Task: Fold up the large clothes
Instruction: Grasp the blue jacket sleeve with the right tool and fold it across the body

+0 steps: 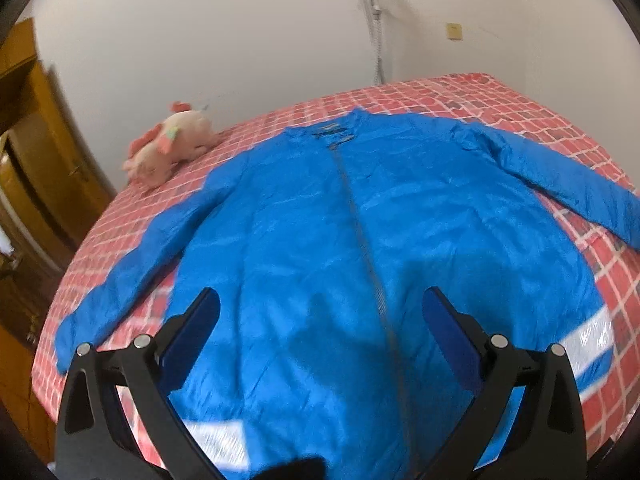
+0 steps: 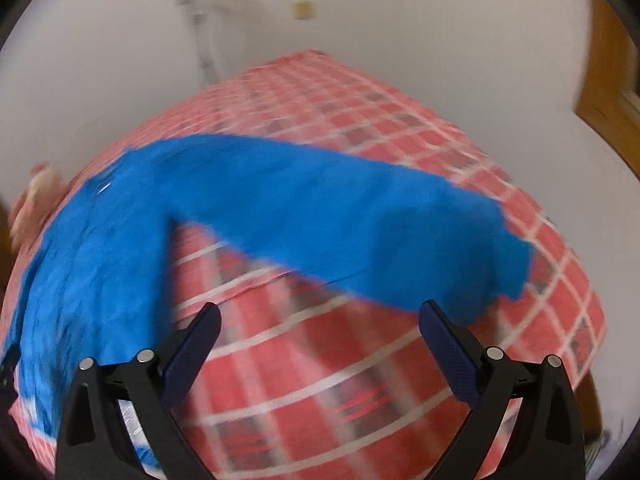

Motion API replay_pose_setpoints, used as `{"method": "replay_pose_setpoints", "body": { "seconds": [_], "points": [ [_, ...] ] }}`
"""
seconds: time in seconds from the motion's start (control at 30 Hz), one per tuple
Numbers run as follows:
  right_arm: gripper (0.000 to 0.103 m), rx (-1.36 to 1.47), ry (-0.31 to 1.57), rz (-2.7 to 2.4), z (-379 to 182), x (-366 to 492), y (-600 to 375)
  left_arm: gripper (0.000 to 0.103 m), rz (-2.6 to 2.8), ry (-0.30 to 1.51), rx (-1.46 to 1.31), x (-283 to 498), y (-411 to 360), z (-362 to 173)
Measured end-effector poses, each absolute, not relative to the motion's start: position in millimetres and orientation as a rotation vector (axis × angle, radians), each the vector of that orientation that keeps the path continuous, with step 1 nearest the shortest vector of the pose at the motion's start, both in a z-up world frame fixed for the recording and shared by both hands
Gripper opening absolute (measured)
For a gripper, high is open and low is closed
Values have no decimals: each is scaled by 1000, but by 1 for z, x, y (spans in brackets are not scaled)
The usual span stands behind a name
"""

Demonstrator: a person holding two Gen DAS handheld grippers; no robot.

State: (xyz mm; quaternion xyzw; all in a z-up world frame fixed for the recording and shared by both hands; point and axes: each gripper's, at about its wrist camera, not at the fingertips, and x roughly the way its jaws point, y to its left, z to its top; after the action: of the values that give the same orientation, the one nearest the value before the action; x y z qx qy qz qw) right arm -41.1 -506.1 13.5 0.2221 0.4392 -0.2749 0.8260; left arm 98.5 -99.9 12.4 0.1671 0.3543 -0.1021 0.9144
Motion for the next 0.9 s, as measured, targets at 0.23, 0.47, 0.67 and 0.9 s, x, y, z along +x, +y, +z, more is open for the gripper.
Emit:
{"method": "replay_pose_setpoints", "body": {
  "seconds": [0.23, 0.47, 0.67, 0.9],
  "points": [
    [99, 658, 968, -755, 3, -64, -604, 100, -337, 823, 329, 172, -143, 0],
    [99, 829, 1041, -682, -26, -68, -640, 100, -353, 891, 273, 218, -165, -23],
    [91, 818, 1069, -693, -40, -61, -637, 100, -338, 936, 237, 237, -155, -39],
    [36, 849, 1001, -602, -27, -57, -630, 100, -308, 893, 213, 238, -147, -29]
  ]
}}
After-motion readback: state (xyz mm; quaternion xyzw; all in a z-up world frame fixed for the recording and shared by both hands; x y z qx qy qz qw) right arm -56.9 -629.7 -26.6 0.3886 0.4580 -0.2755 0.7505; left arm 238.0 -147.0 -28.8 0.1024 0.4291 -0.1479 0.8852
